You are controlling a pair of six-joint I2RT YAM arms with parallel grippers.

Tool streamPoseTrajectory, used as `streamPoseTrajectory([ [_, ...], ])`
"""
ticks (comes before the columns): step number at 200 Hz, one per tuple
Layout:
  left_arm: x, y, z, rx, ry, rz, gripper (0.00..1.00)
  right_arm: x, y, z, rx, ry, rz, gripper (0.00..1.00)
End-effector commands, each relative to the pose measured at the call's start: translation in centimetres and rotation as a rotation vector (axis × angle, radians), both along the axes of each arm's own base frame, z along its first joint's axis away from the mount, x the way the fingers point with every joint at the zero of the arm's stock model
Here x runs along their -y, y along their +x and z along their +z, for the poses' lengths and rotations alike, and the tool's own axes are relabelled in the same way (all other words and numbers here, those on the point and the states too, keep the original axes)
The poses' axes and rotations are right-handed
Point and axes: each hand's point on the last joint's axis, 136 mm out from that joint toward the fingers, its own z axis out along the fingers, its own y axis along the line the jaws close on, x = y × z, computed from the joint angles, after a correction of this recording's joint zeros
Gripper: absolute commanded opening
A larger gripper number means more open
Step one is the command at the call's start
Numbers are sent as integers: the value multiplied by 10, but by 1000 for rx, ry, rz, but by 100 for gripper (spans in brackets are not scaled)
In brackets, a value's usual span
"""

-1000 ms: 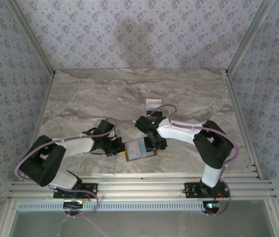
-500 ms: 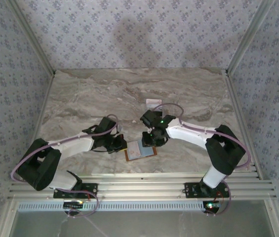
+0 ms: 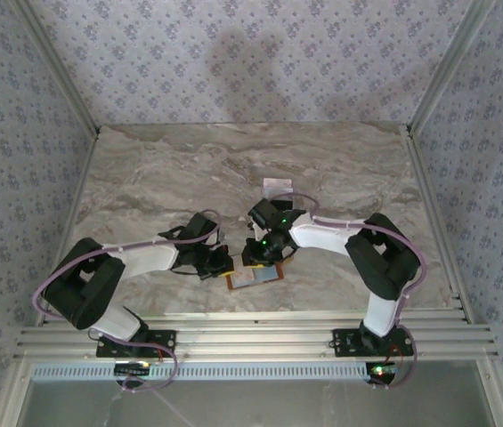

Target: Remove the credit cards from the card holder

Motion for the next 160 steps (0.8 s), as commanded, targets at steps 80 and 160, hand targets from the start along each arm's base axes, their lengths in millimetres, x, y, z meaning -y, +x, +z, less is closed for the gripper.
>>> streamPoseTrajectory([
  [80, -17, -6, -19, -58, 149, -17, 0, 18, -1, -5, 18, -54, -17, 24],
  [160, -15, -5, -17, -55, 143, -19, 0, 13, -5, -9, -6, -1, -26, 22],
])
